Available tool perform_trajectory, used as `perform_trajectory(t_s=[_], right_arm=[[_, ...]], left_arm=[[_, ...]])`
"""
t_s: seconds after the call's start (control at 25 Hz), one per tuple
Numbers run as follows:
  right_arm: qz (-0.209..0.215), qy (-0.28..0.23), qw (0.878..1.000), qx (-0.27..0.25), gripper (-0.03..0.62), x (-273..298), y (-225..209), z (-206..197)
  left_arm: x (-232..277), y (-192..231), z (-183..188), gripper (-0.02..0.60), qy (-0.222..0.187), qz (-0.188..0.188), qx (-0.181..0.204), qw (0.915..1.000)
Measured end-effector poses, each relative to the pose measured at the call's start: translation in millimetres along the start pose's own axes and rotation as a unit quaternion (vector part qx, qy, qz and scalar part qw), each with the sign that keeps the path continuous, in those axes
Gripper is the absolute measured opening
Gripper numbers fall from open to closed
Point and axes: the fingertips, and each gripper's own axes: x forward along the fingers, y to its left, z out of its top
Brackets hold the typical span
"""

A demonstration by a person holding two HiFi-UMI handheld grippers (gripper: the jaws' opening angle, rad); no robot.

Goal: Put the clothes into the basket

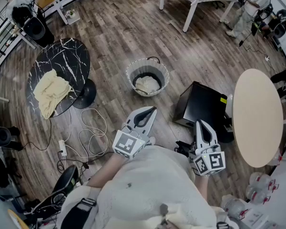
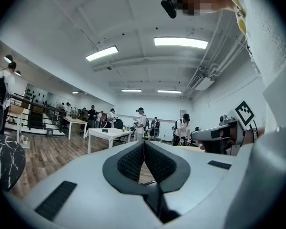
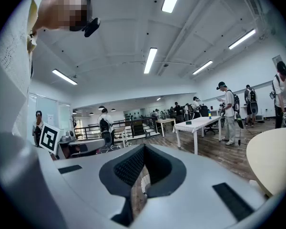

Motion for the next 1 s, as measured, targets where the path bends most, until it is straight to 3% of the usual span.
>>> perform_trajectory(t_s=[0.2, 0.52, 1.0], right_arm=[[0.012, -0.005, 1.0, -0.007, 0.006, 6, 0, 5], [0.079, -0.004, 0.997, -0.017, 0.006, 29, 23, 9], [0.194, 0.004, 0.981, -0.017, 0.008, 61, 86, -1]], left_arm=[[-9, 6, -3, 0.021, 0.005, 0.026, -0.008, 0.9996], [-38, 26, 6, 0.021, -0.003, 0.095, -0.001, 0.9954], [-103, 55, 5, 0.021, -0.011, 0.199, -0.006, 0.9798]])
